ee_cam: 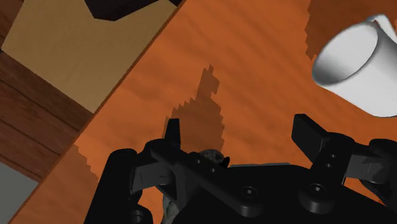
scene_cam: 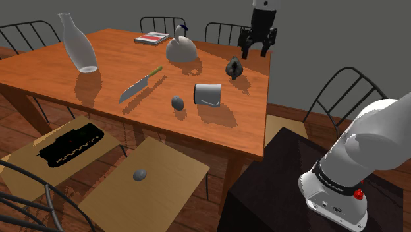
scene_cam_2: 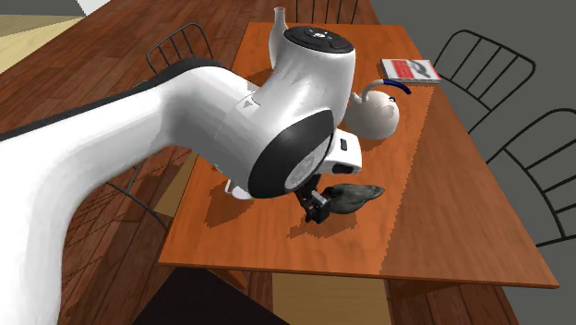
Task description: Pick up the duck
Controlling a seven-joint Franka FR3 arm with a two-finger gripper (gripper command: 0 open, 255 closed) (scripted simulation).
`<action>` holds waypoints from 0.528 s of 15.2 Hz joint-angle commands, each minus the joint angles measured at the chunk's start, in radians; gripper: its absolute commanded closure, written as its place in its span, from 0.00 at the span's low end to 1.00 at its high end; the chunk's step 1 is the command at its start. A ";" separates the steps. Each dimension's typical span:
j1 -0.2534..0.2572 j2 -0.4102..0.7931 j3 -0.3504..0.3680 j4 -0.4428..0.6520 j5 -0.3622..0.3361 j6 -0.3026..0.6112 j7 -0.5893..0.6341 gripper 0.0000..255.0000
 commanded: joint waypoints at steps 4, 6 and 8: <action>-0.026 0.164 -0.018 0.095 0.012 0.098 0.078 0.00; -0.036 0.230 -0.026 0.139 0.019 0.130 0.108 0.00; -0.046 0.296 -0.036 0.188 0.026 0.157 0.136 0.00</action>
